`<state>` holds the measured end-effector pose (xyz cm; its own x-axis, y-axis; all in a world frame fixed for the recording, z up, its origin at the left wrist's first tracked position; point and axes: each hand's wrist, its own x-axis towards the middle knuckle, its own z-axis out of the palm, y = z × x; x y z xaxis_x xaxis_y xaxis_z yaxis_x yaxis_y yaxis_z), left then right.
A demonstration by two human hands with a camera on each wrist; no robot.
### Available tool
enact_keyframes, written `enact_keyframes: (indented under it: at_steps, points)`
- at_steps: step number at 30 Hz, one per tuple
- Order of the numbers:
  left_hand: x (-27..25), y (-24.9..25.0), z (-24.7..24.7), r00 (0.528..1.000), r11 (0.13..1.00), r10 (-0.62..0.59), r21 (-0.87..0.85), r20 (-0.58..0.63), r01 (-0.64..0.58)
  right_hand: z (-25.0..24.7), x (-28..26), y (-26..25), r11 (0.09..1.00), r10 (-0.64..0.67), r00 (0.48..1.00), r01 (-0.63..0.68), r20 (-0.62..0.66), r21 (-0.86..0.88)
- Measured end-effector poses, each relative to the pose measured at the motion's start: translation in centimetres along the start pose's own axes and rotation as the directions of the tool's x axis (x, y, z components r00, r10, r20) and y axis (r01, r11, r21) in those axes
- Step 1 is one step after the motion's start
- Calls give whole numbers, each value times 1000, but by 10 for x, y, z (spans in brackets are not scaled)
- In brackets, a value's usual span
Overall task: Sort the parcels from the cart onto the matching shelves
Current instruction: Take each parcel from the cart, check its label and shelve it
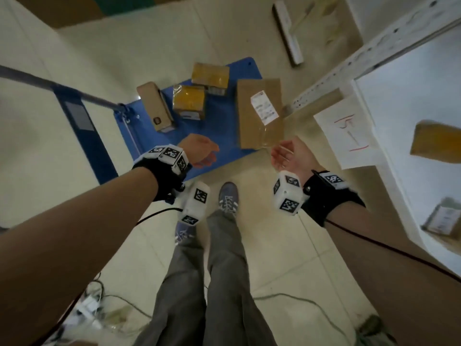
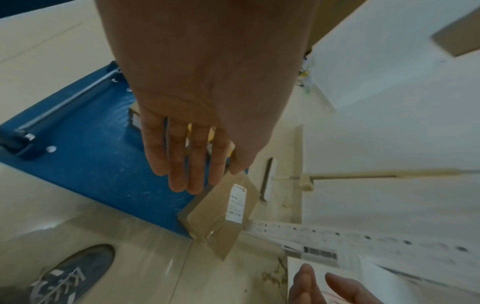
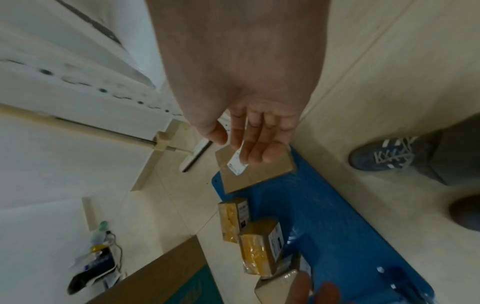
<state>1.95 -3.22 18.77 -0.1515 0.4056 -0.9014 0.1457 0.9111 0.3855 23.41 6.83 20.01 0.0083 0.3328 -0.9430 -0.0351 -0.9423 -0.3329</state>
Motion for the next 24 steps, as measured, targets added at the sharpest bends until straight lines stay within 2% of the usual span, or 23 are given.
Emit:
enact_keyframes:
  at_steps: [7,12,16,21,24]
  points:
    - [92,-52,25,996,979,-90,-182,5,90,27,117,36,987,50,999,-47,17,-151]
    - [151,-64,54,988,958,-143,-243,54,152,14,190,43,986,43,998,-51,-55,-158]
    - [186,-64,79,983,951,-150,-255,104,172,0,228,44,966,-4,989,-35,-150,-258]
    - [224,-61,102,981,953,-131,-255,146,166,-6,269,32,857,-76,957,-82,-282,-509]
    - [241,-52,112,970,943,-164,-260,180,208,-8,289,30,795,-114,939,-110,-325,-597]
